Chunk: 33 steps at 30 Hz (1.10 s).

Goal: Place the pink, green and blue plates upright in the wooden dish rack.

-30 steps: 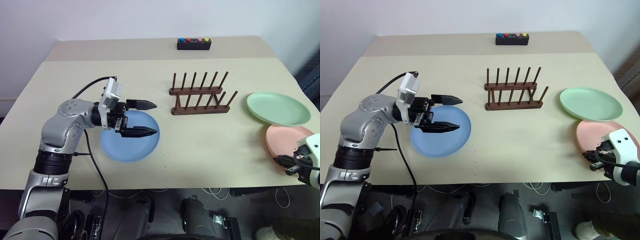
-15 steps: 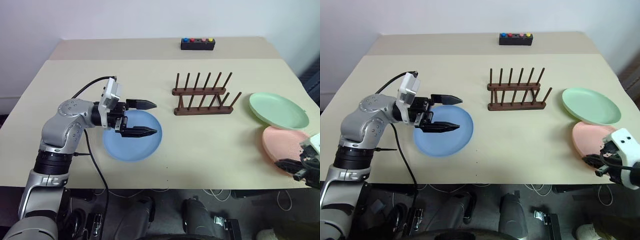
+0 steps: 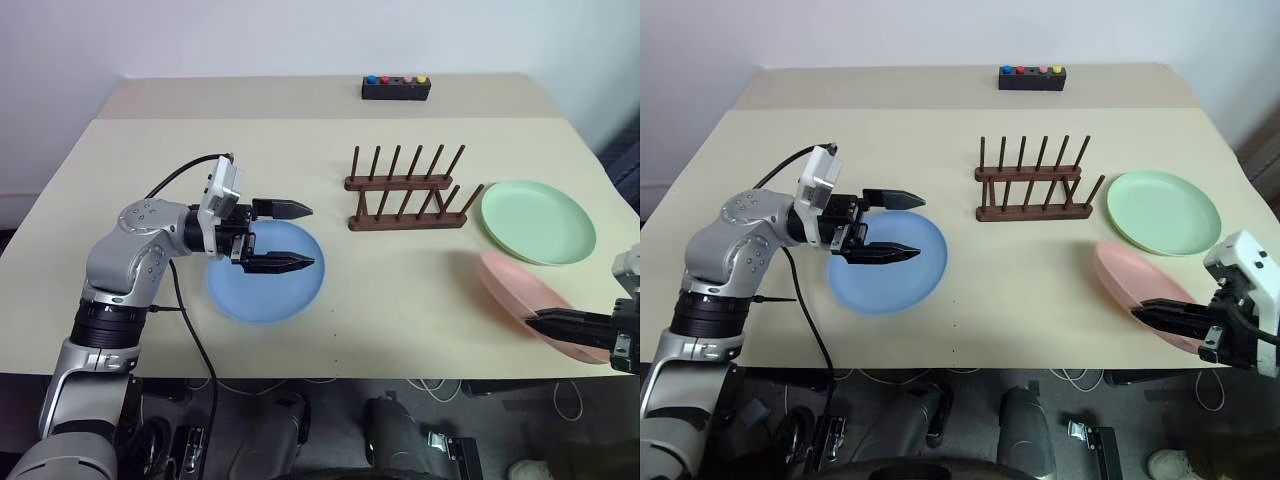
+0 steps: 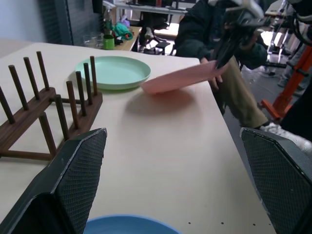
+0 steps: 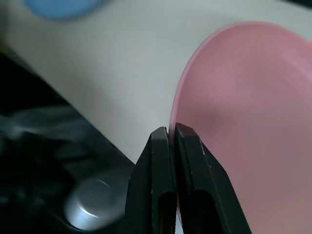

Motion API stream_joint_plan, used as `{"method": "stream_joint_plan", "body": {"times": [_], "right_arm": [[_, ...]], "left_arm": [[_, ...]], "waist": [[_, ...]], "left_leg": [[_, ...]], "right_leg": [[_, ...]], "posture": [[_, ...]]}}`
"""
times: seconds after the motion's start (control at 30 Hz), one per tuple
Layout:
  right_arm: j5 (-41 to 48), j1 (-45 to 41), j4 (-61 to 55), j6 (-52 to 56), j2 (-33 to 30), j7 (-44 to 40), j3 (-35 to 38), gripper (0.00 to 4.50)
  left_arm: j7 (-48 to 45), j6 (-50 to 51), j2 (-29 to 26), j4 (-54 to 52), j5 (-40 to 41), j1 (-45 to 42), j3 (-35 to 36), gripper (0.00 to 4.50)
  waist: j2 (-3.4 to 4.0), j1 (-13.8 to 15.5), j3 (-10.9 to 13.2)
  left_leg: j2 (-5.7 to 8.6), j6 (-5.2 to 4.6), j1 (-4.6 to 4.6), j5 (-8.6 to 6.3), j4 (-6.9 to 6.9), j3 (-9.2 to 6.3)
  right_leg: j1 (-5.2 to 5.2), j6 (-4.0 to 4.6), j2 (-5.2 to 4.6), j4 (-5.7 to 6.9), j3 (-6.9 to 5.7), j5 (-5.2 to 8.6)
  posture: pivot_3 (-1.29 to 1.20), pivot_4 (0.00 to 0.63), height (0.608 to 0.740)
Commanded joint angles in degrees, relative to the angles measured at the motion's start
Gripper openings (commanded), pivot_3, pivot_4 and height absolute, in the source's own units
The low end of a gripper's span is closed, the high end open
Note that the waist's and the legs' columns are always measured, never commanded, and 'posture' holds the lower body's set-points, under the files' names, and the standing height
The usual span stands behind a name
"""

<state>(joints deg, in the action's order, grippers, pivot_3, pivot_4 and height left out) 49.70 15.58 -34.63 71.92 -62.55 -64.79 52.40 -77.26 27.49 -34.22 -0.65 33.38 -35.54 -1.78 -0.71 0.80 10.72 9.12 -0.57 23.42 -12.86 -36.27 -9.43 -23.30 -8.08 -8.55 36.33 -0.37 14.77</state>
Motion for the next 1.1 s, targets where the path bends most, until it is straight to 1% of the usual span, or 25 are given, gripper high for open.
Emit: {"method": "stream_joint_plan", "body": {"times": [0.03, 0.23, 0.47, 0.67, 0.73, 0.83, 0.97, 1.1], "right_arm": [[8.4, -5.4, 0.3, 3.4, -0.9, 1.3, 4.1, 0.05], [18.3, -13.2, 4.5, 6.3, -0.2, 6.9, 5.0, 0.05], [31.3, -25.4, 16.3, 3.3, 1.6, 21.8, 4.9, 0.05], [31.8, -31.4, 20.4, -3.4, 4.1, 31.3, 0.5, 0.05], [32.7, -36.2, 22.5, -7.6, 7.7, 35.1, -2.7, 0.05], [34.0, -43.9, 26.6, -11.9, 12.4, 38.1, -6.8, 0.05], [33.2, -51.1, 32.5, -14.8, 15.6, 38.2, -11.1, 0.05], [30.7, -56.0, 39.7, -17.3, 17.5, 34.7, -14.7, 0.05]], "left_arm": [[0.0, -1.4, 0.1, -0.2, -0.2, -1.1, 0.3, 4.5], [0.9, -2.6, 1.1, 1.6, -0.7, -2.1, 0.6, 4.5], [4.6, -5.6, 3.0, 4.5, -1.5, -4.3, 2.2, 4.5], [5.5, -6.7, 3.4, 5.6, -1.7, -5.2, 2.4, 4.5], [6.1, -6.4, 3.5, 5.4, -1.4, -5.0, 2.6, 4.5], [6.5, -6.1, 3.6, 5.4, -1.3, -5.0, 2.4, 4.5], [6.9, -5.4, 3.7, 4.8, -0.9, -4.9, 2.3, 4.5], [7.4, -5.3, 3.2, 3.4, -0.8, -4.2, 2.7, 4.5]], "waist": [[0.01, 0.0, 0.0], [0.0, 0.0, 0.0], [0.0, 0.0, 0.0], [0.0, -0.1, 0.0], [0.0, -0.3, 0.0], [0.05, -0.5, 0.0], [0.06, -0.6, 0.0], [0.06, -0.4, 0.0]], "left_leg": [[0.01, -0.02, 0.02, -0.01, 0.0, 0.01], [0.01, -0.08, 0.04, -0.05, -0.01, 0.02], [0.0, -0.08, 0.04, -0.04, -0.01, 0.02], [0.0, -0.08, 0.04, -0.04, 0.01, 0.03], [0.01, -0.08, 0.03, -0.04, 0.0, 0.04], [0.01, -0.07, 0.02, -0.03, -0.01, 0.06], [0.01, -0.07, 0.02, -0.02, 0.02, 0.05], [0.04, -0.06, 0.04, -0.02, 0.04, 0.05]], "right_leg": [[0.01, -0.04, -0.01, -0.06, 0.01, -0.03], [0.06, -0.06, -0.03, -0.18, 0.0, -0.05], [0.06, -0.03, -0.03, -0.2, 0.01, -0.09], [0.03, -0.05, -0.02, -0.19, 0.01, -0.1], [0.04, -0.08, -0.02, -0.19, 0.03, -0.12], [0.02, -0.1, -0.01, -0.17, 0.06, -0.18], [-0.02, -0.09, 0.03, -0.15, 0.06, -0.19], [-0.04, -0.12, 0.05, -0.14, 0.06, -0.21]], "posture": [[0.0, 0.15, 0.74], [0.0, 0.15, 0.74], [0.0, 0.15, 0.74], [0.0, 0.15, 0.74], [0.0, 0.15, 0.74], [0.0, 0.15, 0.74], [0.0, 0.15, 0.74], [0.0, 0.15, 0.74]]}}
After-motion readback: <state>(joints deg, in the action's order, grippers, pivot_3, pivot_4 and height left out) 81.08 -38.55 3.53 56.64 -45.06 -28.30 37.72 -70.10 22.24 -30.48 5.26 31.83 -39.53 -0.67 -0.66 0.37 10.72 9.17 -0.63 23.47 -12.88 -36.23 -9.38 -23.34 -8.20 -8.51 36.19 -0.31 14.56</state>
